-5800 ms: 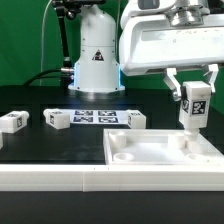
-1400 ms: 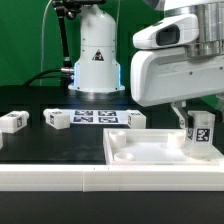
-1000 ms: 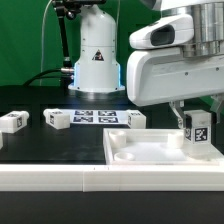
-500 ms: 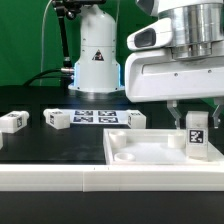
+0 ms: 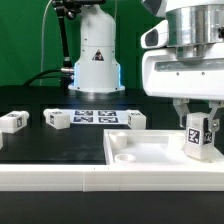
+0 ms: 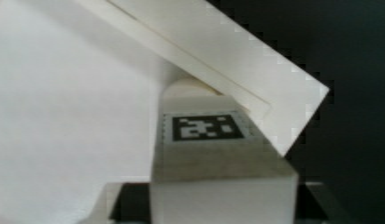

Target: Assemble one leg

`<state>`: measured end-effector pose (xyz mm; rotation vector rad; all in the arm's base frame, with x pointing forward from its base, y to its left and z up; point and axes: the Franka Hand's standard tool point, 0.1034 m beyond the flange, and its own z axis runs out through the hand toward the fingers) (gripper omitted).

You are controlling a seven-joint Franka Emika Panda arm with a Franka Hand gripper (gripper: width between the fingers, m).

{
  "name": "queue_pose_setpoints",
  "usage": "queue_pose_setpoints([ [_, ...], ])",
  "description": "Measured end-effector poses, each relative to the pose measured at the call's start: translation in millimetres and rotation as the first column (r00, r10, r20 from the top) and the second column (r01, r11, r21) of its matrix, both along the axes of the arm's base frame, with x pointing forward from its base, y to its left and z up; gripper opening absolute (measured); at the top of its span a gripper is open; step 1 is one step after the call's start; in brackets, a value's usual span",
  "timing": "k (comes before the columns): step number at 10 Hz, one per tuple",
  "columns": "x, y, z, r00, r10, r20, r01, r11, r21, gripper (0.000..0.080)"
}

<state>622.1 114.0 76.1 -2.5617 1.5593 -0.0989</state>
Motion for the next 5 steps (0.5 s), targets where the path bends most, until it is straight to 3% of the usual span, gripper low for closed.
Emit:
queue_pose_setpoints([
  [1,-0.3,0.7,-0.2,1.000,-0.019,-0.002,0.019,1.000,0.009,0.0297],
  [2,-0.6,2.0,-0.4,1.000,-0.017,-0.002,0.017,1.000,0.012,0.0383],
  [3,-0.6,1.8,-0.5,0.999,0.035,0.002,-0.035,0.999,0.005,0.0383],
  [4,-1.1,1.5,-0.5,0.995,0.099,0.004,-0.099,0.995,-0.003,0.0573],
  [5,-1.4,2.6,0.6,0.988,0.157,-0.006,-0.157,0.988,-0.006,0.0625],
])
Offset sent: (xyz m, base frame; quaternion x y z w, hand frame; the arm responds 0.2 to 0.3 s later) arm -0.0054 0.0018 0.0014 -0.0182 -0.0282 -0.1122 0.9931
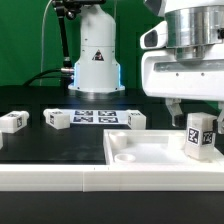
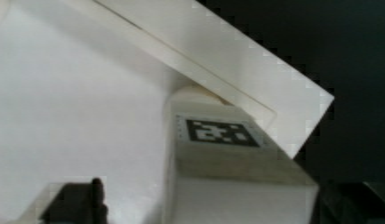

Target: Assemble one leg

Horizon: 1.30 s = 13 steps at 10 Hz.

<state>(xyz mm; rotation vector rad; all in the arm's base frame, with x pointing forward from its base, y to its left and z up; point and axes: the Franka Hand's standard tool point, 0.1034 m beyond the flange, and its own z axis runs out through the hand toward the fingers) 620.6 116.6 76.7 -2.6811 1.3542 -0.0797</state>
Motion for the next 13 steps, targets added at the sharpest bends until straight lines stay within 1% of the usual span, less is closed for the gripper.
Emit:
queue_pose_setpoints([
  [1,0.3,1.6,1.5,0.992,0.124,-0.005,-0.124,0.992,-0.013,0.0625],
  [2,-0.6,2.5,0.9,0.962,0.272,-0.015,-0.272,0.962,-0.030,0.0645],
  [3,-1.9,3.4,0.1,0.924,0.381,-0.031,-0.382,0.923,-0.039,0.0649],
  [5,-4.4,3.9,-1.1,0.803,0.592,-0.058,-0.595,0.799,-0.084,0.0649],
  [6,-4.8,4.6,-1.7,0.768,0.637,-0.063,-0.640,0.763,-0.094,0.0649],
  [7,-4.9,5.7,-1.7,0.712,0.699,-0.069,-0.702,0.704,-0.108,0.0649],
  [8,-5.2,7.5,-1.7,0.687,0.724,-0.070,-0.726,0.679,-0.109,0.0649],
  [9,-5.1,6.4,-1.3,0.641,0.764,-0.074,-0.767,0.633,-0.107,0.0649],
  [10,-4.3,5.8,-0.9,0.619,0.782,-0.072,-0.785,0.610,-0.111,0.0649],
  [11,-3.7,5.1,-0.7,0.561,0.824,-0.072,-0.826,0.552,-0.115,0.0649],
  [12,-3.9,5.0,-0.9,0.541,0.838,-0.072,-0.839,0.532,-0.115,0.0649],
  [13,-3.9,5.0,-1.0,0.544,0.836,-0.072,-0.837,0.534,-0.115,0.0561],
])
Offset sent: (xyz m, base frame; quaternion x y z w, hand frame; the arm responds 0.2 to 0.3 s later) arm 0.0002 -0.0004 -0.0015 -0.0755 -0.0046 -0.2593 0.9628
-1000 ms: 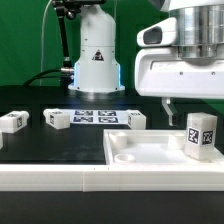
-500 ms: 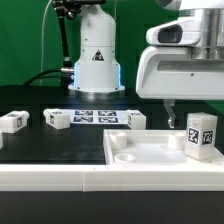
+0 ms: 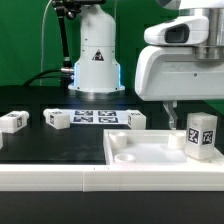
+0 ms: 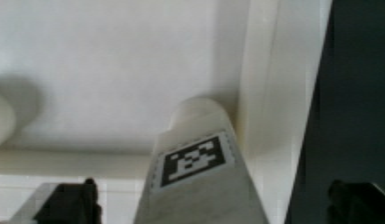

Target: Assemble one leg

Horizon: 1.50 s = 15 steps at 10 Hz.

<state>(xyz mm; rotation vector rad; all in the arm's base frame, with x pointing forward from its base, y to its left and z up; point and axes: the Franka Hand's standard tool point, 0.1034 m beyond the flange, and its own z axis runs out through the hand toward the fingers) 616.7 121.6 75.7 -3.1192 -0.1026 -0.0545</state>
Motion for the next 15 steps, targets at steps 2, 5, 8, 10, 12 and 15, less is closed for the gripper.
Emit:
queue_pose_setpoints([
  [2,0.0,0.0,-0.1,1.000,0.000,0.000,0.000,1.000,0.000,0.0427],
  [5,0.0,-0.3,-0.1,1.000,-0.021,-0.001,0.021,1.000,0.001,0.0291],
  [8,-0.4,-1.4,-1.4,0.943,-0.333,0.017,0.331,0.942,0.053,0.0291],
  [10,-1.4,-1.5,-1.6,0.846,-0.532,0.020,0.528,0.844,0.098,0.0291],
  [12,-2.2,-0.7,-2.0,0.722,-0.692,0.013,0.685,0.717,0.129,0.0292],
  [15,-2.5,5.1,-2.8,0.437,-0.899,-0.038,0.893,0.428,0.140,0.0294],
])
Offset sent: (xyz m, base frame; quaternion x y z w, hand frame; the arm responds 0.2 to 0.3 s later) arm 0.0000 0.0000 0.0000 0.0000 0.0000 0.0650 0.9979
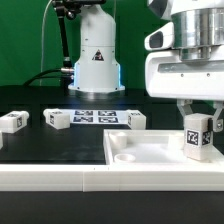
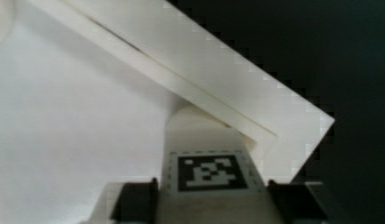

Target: Assemble one leg

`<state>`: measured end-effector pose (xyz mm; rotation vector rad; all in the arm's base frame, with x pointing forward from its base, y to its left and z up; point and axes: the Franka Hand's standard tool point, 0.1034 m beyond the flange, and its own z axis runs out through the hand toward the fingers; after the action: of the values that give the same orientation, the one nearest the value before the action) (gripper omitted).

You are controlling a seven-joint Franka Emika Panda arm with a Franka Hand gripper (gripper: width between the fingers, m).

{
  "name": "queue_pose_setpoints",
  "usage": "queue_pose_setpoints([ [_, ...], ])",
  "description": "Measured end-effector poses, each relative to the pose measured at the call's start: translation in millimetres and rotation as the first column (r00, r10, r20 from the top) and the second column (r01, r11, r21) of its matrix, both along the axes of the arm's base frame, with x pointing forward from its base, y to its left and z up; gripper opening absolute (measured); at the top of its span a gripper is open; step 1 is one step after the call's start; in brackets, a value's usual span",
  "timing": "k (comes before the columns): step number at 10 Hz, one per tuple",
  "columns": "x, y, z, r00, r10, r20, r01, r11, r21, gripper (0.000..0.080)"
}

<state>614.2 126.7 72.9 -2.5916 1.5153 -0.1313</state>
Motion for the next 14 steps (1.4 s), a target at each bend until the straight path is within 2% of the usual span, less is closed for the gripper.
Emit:
queue_pose_setpoints([
  [2,0.5,2.9,-0.8,0.985,-0.172,-0.013,0.172,0.985,0.025,0.0294],
  [4,1.3,0.4,-0.5,0.972,-0.233,-0.022,0.234,0.971,0.056,0.0294],
  [6,1.0,1.2,-0.6,0.981,-0.195,-0.019,0.195,0.979,0.056,0.0294],
  [7,1.0,1.3,-0.6,0.981,-0.191,-0.018,0.192,0.980,0.056,0.0469],
  [8,2.0,-0.7,0.9,0.996,-0.089,-0.020,0.090,0.995,0.043,0.0592],
  [9,3.6,-2.0,2.2,0.999,0.032,-0.011,-0.032,0.999,0.026,0.0592],
  [10,2.8,-0.1,2.5,0.991,0.135,-0.015,-0.135,0.991,0.013,0.0637],
  [14,-1.8,-0.4,0.0,0.864,0.501,-0.045,-0.503,0.863,-0.049,0.0649],
])
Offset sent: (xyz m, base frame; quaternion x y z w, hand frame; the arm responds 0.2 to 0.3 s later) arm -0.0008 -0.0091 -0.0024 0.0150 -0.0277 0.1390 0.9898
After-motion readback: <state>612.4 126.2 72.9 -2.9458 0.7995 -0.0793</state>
